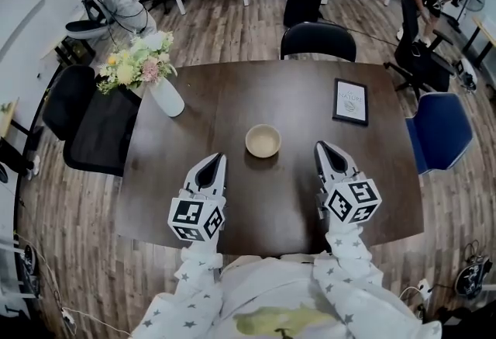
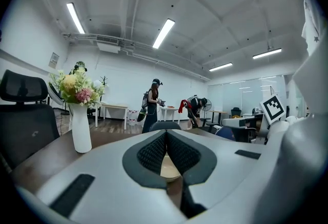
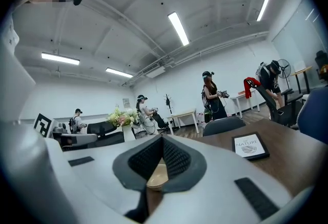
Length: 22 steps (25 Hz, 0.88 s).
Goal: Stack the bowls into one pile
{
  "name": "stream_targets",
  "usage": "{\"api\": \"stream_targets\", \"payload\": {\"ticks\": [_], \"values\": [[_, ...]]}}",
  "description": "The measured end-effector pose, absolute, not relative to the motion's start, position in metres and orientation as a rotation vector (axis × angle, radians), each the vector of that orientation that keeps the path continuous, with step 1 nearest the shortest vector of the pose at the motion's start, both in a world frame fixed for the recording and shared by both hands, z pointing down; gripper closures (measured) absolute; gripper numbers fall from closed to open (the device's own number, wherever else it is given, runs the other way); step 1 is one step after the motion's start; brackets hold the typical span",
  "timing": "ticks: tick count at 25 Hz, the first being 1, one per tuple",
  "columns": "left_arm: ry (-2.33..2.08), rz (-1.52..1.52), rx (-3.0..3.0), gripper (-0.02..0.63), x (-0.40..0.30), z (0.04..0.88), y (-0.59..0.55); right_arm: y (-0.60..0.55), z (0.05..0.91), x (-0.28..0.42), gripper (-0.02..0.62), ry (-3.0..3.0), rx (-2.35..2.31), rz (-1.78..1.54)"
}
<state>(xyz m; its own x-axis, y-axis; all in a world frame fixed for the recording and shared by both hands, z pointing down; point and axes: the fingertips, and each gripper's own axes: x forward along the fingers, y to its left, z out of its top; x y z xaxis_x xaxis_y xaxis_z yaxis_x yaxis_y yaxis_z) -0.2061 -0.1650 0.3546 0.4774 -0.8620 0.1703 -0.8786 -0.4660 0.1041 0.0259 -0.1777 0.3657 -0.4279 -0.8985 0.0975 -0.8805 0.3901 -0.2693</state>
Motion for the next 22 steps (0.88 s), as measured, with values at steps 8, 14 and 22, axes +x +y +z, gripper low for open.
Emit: {"api": "stream_targets", "payload": {"ticks": [8, 14, 22], "values": [[-1.554, 0.133, 2.526, 0.581, -0.218, 0.353, -0.165, -0.174, 0.364, 0.025, 0.574, 2.570, -1.653, -0.393], [-1.563, 0.124, 2.522, 0.581, -0.226, 0.353, -0.168, -0.172, 0.364, 0.024, 0.574, 2.561, -1.664, -0.382], [-1.560, 0.118, 2.529, 0.581, -0.223, 0.352, -0.164, -0.166, 0.362, 0.035, 0.574, 2.533, -1.688, -0.366]]}}
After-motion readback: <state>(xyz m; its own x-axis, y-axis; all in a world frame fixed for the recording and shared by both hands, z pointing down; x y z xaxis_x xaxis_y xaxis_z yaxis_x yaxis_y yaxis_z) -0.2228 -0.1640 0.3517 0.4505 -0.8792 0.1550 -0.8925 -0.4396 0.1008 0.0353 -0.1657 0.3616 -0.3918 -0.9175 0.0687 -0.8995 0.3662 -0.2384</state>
